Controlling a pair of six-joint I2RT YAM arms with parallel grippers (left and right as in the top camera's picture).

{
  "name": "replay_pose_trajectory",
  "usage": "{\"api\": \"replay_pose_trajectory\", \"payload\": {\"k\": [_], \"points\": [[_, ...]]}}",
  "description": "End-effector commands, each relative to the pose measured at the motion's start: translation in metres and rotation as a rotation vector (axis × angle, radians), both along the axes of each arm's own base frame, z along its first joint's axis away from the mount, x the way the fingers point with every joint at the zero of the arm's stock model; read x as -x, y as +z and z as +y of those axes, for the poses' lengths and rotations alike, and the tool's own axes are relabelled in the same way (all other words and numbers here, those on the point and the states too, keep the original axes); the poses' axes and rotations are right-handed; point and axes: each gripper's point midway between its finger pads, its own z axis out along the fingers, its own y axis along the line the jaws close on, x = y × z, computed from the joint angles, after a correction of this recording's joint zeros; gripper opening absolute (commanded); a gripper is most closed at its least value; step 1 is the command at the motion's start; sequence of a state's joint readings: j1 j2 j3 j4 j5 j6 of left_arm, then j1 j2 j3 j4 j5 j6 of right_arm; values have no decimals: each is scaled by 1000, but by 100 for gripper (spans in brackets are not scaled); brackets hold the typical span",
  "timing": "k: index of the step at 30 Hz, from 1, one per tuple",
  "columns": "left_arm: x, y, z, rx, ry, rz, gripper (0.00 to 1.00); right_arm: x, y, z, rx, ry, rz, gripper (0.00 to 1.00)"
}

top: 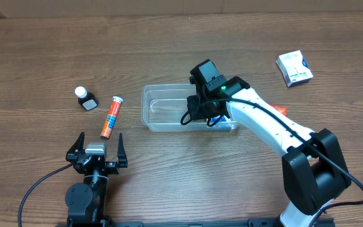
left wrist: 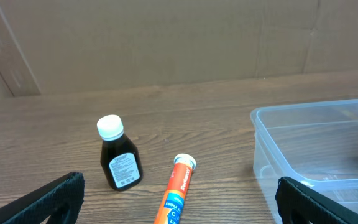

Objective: Pack container
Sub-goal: 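Open the right gripper and withdraw it from the container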

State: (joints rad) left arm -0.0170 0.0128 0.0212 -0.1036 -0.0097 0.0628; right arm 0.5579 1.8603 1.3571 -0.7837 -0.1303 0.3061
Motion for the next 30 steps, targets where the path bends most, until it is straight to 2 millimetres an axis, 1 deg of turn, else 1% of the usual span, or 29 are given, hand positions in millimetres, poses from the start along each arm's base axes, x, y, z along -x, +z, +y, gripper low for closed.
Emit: {"api": "replay_pose_trajectory", "payload": {"k": [1,6,7,10,11,23,28,30], "points": [[0,0,0,-15,-6,-7,100,1,-12,-5,29,-6,8,31],[0,0,0,-15,-6,-7,100,-3,-18,-8,53,2,-5,30],[0,0,0,-15,-6,-7,100,-3,-21,-8,56,1,0,31],[0,0,0,-15,-6,-7,100,-2,-39,-11,88,2,27,31],[0,0,0,-15,-6,-7,100,-3,-41,-12,97,1,27,30],[0,0,0,-15,-6,-7,100,-13,-44,-32,193,-39,-19,30],[0,0,0,-15,-6,-7,100,-15,-42,-32,196,-38,-28,31],[0,0,0,-15,-6,-7,100,-19,-37,-30,189,-39,-38,31]]}}
